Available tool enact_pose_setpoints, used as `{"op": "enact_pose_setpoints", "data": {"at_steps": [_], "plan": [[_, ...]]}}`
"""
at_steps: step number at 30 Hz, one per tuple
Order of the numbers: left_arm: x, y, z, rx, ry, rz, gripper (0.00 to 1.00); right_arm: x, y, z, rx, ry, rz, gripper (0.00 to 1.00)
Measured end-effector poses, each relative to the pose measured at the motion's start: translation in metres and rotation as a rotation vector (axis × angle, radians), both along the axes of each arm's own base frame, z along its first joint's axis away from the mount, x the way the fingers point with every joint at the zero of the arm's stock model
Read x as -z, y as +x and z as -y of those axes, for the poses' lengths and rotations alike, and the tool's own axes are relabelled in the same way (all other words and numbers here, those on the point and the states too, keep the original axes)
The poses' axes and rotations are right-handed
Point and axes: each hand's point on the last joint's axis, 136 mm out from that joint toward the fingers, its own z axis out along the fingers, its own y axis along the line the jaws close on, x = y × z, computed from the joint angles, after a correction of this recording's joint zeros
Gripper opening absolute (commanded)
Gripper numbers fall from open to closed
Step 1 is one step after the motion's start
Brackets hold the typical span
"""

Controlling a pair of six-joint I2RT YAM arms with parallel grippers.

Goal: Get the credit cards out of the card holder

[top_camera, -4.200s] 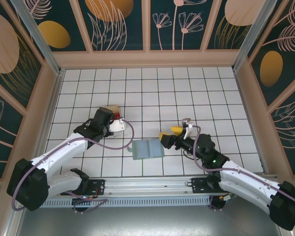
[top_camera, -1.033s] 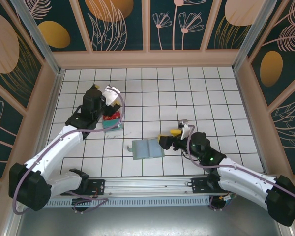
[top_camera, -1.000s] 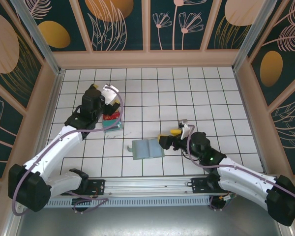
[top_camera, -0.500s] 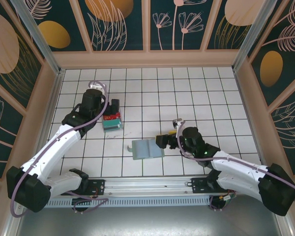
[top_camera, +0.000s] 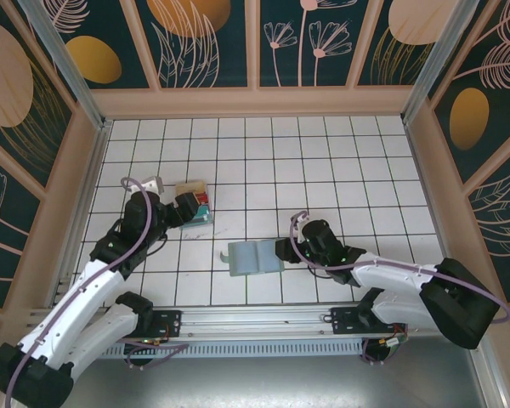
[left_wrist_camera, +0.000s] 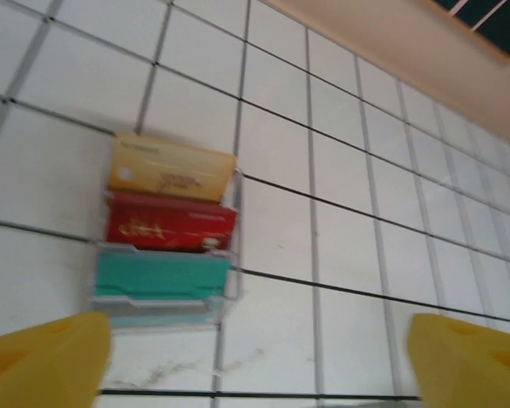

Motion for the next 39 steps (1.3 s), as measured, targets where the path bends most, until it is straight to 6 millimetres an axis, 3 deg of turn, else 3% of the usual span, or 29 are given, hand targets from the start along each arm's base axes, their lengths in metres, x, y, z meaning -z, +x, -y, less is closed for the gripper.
{"op": "enact_pose_setpoints", "data": {"at_steps": [6,14,17,22,29,39], "plan": [[0.047,-0.019,0.025,0.047,-0.148,-0.12,0.59,0.0,-0.005,0.002,0.033,-0.002,-0.013,0.32],[0.068,-0.053,0.097,0.234,-0.189,-0.203,0.57,0.014,-0.017,0.009,0.054,-0.017,-0.054,0.31],[0.078,-0.067,0.117,0.274,-0.17,-0.232,0.5,0.018,-0.02,0.008,0.049,-0.027,-0.066,0.29],[0.1,-0.084,0.142,0.323,-0.135,-0.277,0.5,0.03,-0.026,0.007,0.031,-0.059,-0.092,0.26],[0.134,-0.091,0.147,0.303,-0.052,-0.351,0.51,0.034,-0.029,0.006,0.021,-0.074,-0.101,0.26],[0.13,-0.085,0.154,0.295,-0.092,-0.326,0.52,0.034,-0.03,0.005,0.017,-0.073,-0.101,0.24]]}}
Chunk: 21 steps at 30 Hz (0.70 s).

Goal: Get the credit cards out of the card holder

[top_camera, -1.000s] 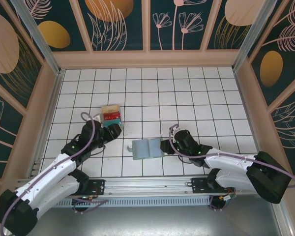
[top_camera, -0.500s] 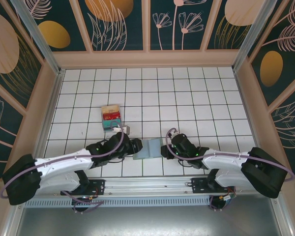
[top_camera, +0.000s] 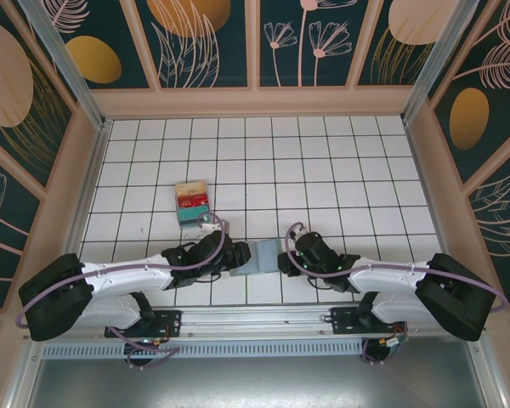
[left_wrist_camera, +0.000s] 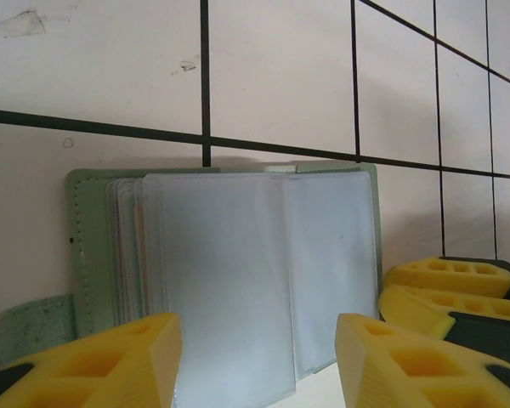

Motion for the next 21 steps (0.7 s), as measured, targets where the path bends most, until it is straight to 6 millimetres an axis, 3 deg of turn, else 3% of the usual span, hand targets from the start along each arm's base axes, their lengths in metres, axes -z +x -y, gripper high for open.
{"op": "enact_pose_setpoints", "data": {"at_steps": [21], "plan": [[0.025,-0.002,0.006,0.019,0.038,-0.046,0.52,0.0,0.0,0.0,-0.001,0.0,0.0,0.23]]}}
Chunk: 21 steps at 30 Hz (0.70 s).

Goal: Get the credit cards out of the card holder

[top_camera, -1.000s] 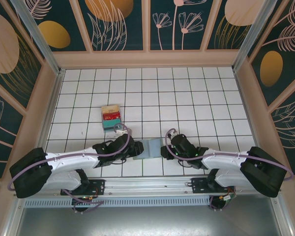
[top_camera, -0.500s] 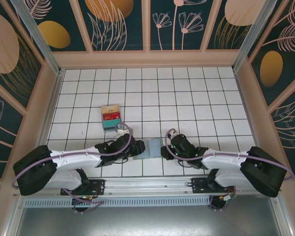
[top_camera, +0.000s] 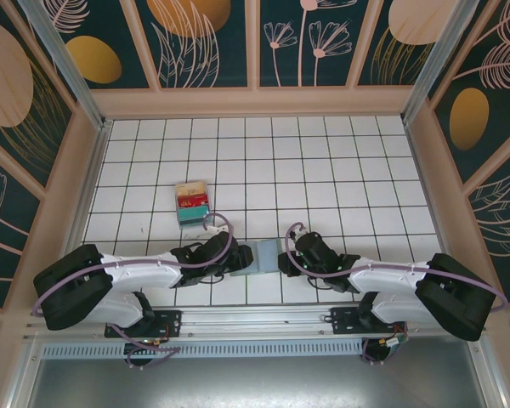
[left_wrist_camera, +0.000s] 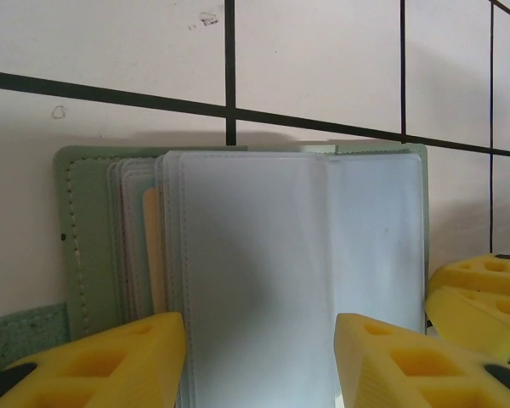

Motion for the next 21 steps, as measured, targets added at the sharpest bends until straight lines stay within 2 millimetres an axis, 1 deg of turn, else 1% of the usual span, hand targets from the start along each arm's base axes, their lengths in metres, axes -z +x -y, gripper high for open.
{"op": "enact_pose_setpoints", "data": {"at_steps": [7,14,18,21], "plan": [[-0.005,-0.002,0.013,0.038,-0.052,-0.006,0.56,0.0,0.0,0.0,0.0,0.0,0.0,0.23],[-0.007,-0.004,0.024,0.074,-0.082,-0.013,0.57,0.0,0.0,0.0,0.0,-0.001,0.0,0.23],[-0.016,-0.003,0.033,0.09,-0.117,-0.007,0.56,0.001,0.0,0.0,0.0,-0.002,-0.002,0.23],[-0.029,0.0,0.044,0.109,-0.157,0.014,0.56,0.001,0.0,0.0,0.0,-0.002,-0.001,0.23]]}}
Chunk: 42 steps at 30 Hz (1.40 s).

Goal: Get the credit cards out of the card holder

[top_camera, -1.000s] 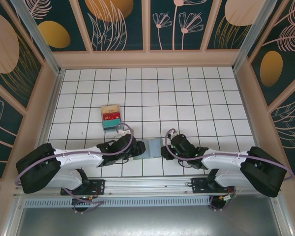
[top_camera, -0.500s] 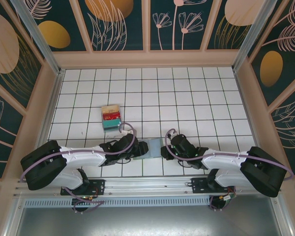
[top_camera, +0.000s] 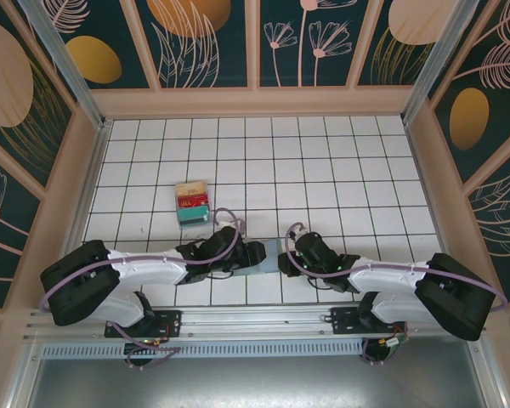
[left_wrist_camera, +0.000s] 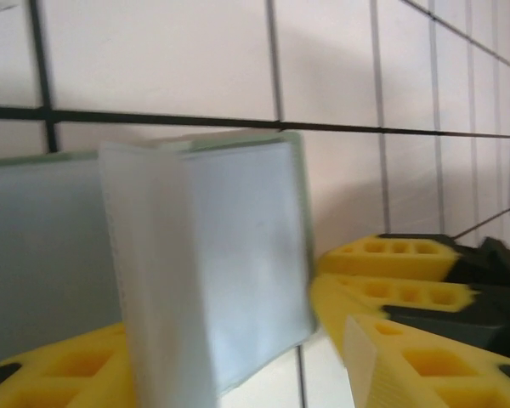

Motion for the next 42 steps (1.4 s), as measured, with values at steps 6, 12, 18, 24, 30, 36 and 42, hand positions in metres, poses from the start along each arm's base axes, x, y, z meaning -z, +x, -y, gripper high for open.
{"op": "enact_pose_setpoints", "data": {"at_steps": [6,12,18,24,30,36,42], "plan": [[-0.026,0.0,0.021,0.052,-0.088,0.039,0.56,0.0,0.0,0.0,0.0,0.0,0.0,0.23],[-0.041,0.002,0.014,0.034,-0.092,0.074,0.59,0.0,0.0,0.0,0.0,-0.001,0.0,0.23],[-0.041,0.005,-0.018,-0.061,-0.016,0.1,0.6,0.0,0.0,0.0,0.0,-0.002,-0.001,0.23],[-0.004,-0.004,-0.05,-0.108,0.096,0.051,0.61,0.001,0.001,-0.001,0.0,-0.005,-0.003,0.23],[0.013,-0.006,-0.054,-0.109,0.15,0.022,0.6,0.0,0.001,-0.001,0.0,-0.004,-0.002,0.23],[0.024,-0.009,-0.055,-0.099,0.176,0.0,0.59,0.0,0.001,-0.001,0.0,-0.003,-0.002,0.23],[0.021,-0.009,-0.049,-0.089,0.151,0.002,0.59,0.0,0.001,-0.001,0.0,-0.003,-0.002,0.23]]}}
